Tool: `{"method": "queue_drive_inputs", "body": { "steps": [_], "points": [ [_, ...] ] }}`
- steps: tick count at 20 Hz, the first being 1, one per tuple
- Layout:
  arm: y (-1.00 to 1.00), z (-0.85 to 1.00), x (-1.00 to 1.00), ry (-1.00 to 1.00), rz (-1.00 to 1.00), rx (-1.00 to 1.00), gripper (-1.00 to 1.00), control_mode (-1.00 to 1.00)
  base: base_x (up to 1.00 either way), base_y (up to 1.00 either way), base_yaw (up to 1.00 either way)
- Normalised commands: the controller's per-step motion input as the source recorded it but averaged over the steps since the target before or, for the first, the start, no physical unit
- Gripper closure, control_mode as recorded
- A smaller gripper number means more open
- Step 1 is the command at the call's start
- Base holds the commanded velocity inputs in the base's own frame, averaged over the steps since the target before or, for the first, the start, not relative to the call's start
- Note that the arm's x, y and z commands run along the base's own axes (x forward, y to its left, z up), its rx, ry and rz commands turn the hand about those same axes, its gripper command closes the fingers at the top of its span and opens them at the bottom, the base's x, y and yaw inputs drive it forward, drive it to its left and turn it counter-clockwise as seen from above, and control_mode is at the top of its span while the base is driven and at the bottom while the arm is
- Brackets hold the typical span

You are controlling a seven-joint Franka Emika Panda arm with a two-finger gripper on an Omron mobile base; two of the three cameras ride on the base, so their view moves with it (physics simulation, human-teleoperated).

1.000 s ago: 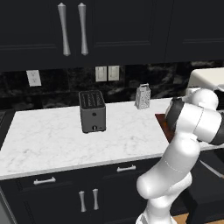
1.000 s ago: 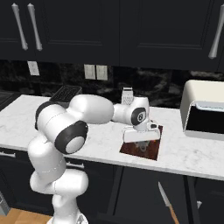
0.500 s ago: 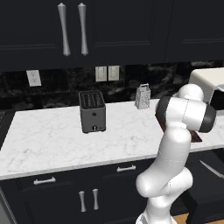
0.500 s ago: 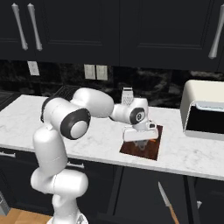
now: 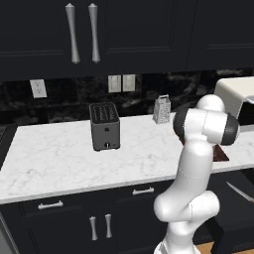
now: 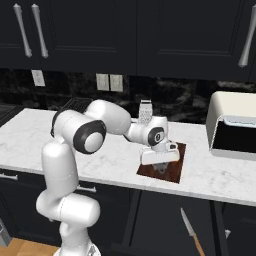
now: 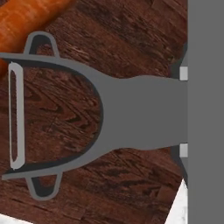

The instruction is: Place the appropriate cutting tool for cutting the carrot skin on the cutting board.

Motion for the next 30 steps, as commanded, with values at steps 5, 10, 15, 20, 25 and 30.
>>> {"method": "queue_drive_inputs", "body": {
  "steps": [5,10,15,20,25,30],
  "points": [
    [0.0,-0.1,0.11,0.0,0.04,0.0,1.0,-1.0,0.0,0.0,0.0],
    [0.0,-0.13,0.0,0.0,0.04,0.0,1.0,-1.0,0.0,0.0,0.0],
    [0.06,-0.05,0.02,0.0,0.02,0.0,1.0,-1.0,0.0,0.0,0.0],
    [0.12,-0.03,0.0,0.0,0.02,0.0,-1.0,-1.0,0.0,0.0,0.0],
    [0.0,0.0,-0.02,0.0,0.06,0.0,-1.0,-1.0,0.0,0.0,0.0],
    [0.0,0.27,0.0,0.0,0.1,0.0,-1.0,-1.0,0.0,0.0,0.0]
  ]
}}
